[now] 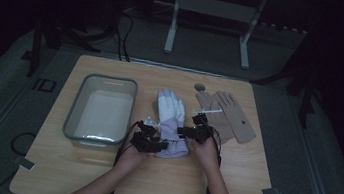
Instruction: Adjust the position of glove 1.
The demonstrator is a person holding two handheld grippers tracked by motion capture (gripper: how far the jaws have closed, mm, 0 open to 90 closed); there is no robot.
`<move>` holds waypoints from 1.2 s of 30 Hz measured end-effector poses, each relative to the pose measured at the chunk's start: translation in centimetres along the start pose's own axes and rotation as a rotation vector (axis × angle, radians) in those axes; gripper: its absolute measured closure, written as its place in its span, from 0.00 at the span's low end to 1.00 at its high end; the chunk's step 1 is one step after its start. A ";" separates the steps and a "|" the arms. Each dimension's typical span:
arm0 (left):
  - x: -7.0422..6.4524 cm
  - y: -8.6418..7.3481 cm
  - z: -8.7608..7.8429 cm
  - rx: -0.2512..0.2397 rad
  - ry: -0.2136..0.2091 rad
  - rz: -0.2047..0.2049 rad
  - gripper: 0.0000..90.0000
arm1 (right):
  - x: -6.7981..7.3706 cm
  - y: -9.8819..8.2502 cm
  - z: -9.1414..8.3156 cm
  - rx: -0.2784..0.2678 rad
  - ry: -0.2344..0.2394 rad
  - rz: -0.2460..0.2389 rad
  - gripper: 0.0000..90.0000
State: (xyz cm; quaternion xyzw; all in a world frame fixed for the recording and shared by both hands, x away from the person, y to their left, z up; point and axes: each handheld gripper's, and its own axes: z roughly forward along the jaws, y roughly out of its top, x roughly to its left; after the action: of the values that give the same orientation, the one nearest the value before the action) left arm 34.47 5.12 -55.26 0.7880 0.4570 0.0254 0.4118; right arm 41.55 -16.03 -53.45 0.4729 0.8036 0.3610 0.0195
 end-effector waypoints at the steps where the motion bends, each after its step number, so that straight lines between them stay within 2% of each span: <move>1: -0.1 0.1 0.0 -0.003 0.002 0.003 0.73 | 0.0 0.0 -0.1 -0.003 0.000 -0.001 0.87; 3: -0.2 0.2 -0.1 -0.003 0.004 0.010 0.74 | 0.0 0.0 -0.6 -0.012 0.000 0.005 0.87; 4: -0.5 0.4 -0.3 -0.001 0.009 0.030 0.75 | 0.1 0.0 -0.8 -0.017 -0.004 0.003 0.87; 11: -1.1 1.4 -1.4 -0.019 -0.006 0.048 0.75 | 0.7 0.4 -2.8 -0.061 -0.019 -0.008 0.88; 23: -2.2 3.6 -4.6 -0.052 0.002 0.106 0.76 | 2.6 1.6 -6.1 -0.151 -0.017 -0.030 0.88; 31: -1.8 5.2 -7.3 -0.067 0.015 0.137 0.76 | 4.7 3.6 -7.6 -0.194 -0.027 -0.054 0.88; 36: -1.2 5.6 -8.6 -0.076 0.023 0.133 0.76 | 5.8 4.8 -7.7 -0.202 -0.022 -0.073 0.88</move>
State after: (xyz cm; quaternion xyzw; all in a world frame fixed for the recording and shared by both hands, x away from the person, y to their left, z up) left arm 34.10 8.24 -45.37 0.8002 0.4069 0.0794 0.4334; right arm 39.08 -14.48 -43.14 0.4430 0.7794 0.4340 0.0888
